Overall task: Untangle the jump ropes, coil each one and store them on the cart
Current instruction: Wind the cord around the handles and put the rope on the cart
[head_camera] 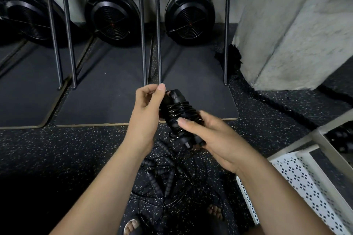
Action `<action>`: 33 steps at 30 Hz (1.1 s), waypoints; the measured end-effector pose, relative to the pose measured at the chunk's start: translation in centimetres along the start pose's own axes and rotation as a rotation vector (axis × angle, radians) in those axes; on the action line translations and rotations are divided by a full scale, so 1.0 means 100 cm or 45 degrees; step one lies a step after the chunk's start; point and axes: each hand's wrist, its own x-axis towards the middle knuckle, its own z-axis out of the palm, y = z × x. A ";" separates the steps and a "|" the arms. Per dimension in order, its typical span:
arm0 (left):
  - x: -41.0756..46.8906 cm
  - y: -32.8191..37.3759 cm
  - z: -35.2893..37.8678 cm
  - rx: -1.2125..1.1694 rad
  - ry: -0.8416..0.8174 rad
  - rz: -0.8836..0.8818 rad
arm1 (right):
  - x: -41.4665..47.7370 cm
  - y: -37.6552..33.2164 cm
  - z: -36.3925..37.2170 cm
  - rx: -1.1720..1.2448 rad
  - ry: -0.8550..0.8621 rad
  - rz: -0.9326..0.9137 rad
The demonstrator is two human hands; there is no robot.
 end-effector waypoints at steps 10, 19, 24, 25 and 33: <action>-0.073 0.024 0.060 0.083 -0.396 0.084 | -0.097 -0.007 -0.050 0.117 0.177 -0.107; -0.187 0.039 0.174 0.415 -0.870 0.265 | -0.266 0.025 -0.094 0.196 0.651 -0.213; -0.238 0.029 0.217 0.469 -1.015 0.199 | -0.345 0.034 -0.105 0.261 0.823 -0.200; -0.247 0.028 0.222 0.493 -1.043 0.196 | -0.360 0.036 -0.105 0.293 0.843 -0.197; -0.300 0.028 0.242 0.589 -1.345 0.034 | -0.453 0.062 -0.107 0.194 0.872 -0.128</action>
